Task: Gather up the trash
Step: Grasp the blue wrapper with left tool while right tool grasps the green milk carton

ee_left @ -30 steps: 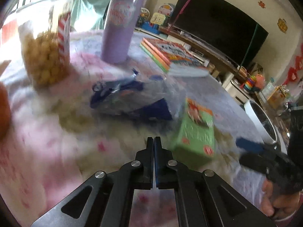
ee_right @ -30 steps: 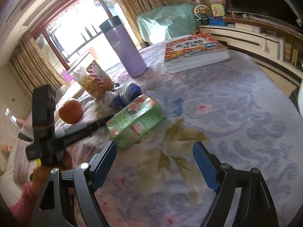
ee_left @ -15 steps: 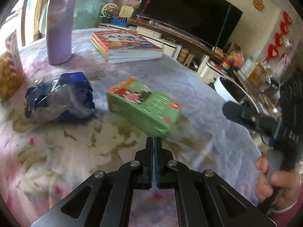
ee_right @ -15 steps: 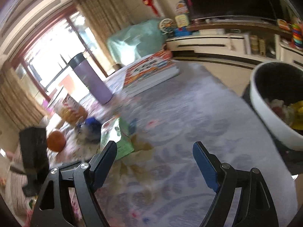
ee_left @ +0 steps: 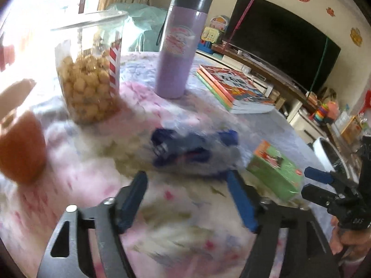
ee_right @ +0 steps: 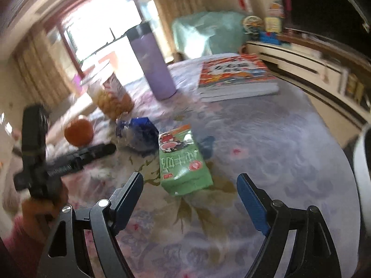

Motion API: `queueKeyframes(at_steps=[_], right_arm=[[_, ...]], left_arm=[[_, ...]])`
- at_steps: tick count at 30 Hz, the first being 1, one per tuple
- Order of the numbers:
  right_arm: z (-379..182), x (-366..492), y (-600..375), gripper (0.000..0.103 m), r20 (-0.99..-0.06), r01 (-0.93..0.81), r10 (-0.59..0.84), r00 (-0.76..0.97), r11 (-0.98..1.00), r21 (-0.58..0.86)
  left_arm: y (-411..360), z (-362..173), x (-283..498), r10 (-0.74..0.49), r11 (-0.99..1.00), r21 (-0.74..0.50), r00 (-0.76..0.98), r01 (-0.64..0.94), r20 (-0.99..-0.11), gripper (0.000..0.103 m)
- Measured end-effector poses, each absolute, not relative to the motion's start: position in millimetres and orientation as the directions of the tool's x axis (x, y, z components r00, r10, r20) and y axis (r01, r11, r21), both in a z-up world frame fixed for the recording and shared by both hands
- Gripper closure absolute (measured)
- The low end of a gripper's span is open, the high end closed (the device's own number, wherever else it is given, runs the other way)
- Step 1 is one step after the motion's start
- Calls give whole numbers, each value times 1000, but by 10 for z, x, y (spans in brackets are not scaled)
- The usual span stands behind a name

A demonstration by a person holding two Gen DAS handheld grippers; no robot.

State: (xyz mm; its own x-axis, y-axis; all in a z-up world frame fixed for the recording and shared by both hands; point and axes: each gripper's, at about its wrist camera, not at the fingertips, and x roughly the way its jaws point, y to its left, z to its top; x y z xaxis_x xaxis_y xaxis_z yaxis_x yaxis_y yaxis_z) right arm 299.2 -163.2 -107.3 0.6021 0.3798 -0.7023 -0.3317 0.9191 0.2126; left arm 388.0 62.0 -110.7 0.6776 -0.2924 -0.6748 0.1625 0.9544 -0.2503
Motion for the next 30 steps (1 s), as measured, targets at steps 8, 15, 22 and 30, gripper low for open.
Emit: queueKeyframes(at_steps=[8,15,22,30], right_arm=[[-1336,3321,-1461,38,-756,-381,382,532,905,190],[-1300,3288,-1702,51,-731,-329,412,544,906,266],[-1223,3015,-2012,51,-709,-282,412,573,911,302],[-1239,2512,-2215,51,-722,-285,369,585,927,243]], left_arm=[[465,-1325,4367,-342,940,-238,634,247,-694,57],[337,-1421,4467,-343,938,-227,610,262,-714,102],[236,-1371,3934,-339,941,-268,625,208,-704,103],[-26,-1324,3057,-377,919,-360,614,159,-693,103]])
